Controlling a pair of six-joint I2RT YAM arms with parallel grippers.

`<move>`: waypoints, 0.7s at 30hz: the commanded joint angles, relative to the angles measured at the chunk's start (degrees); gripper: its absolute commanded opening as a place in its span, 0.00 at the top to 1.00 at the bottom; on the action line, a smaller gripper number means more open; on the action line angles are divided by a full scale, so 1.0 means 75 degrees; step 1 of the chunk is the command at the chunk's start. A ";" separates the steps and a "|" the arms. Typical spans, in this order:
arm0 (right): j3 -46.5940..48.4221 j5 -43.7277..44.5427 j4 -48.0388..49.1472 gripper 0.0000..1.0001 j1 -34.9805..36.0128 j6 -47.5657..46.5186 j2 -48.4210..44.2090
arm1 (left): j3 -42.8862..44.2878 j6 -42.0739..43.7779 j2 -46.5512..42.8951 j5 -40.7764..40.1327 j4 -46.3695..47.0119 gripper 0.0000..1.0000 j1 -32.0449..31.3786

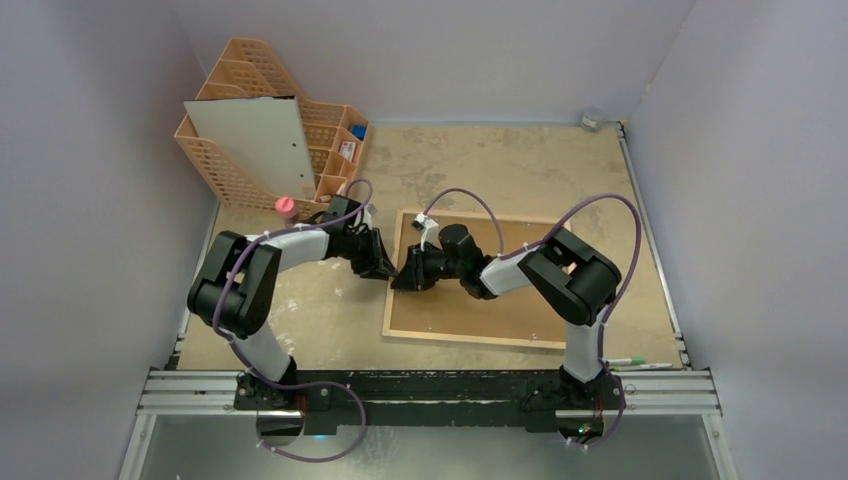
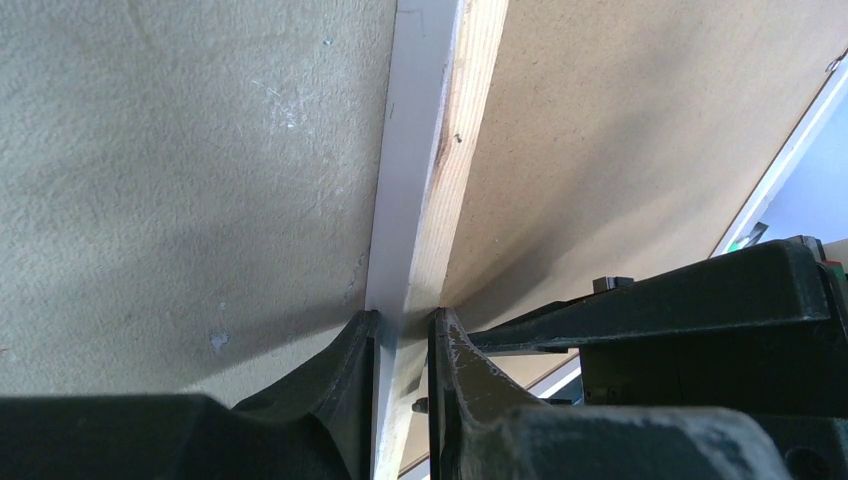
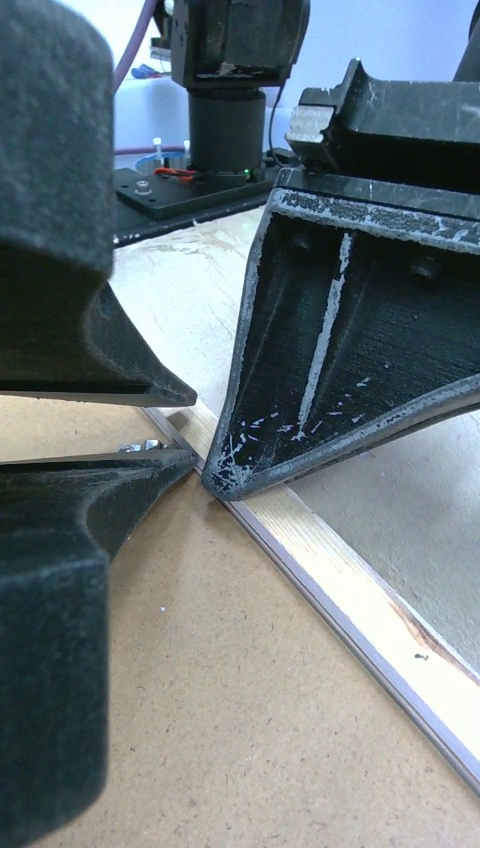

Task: Put the photo into the frame
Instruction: Install the photo frame at the center of the board.

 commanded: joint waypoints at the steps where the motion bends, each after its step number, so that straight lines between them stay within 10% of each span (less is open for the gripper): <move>1: 0.0002 -0.1254 -0.1210 0.76 0.0437 -0.0365 0.0403 | 0.0022 -0.0109 0.0484 -0.0405 0.0159 1.00 -0.0119; 16: 0.1463 0.4240 -0.4588 0.39 0.1294 -0.0137 -0.1289 | 0.0295 -0.0050 0.0144 -0.0163 -0.0020 0.99 0.0064; 21: 0.2352 0.5602 -0.5798 0.36 0.1918 0.0040 -0.1047 | 0.0471 -0.0069 -0.0460 -0.0057 -0.0111 0.75 0.0393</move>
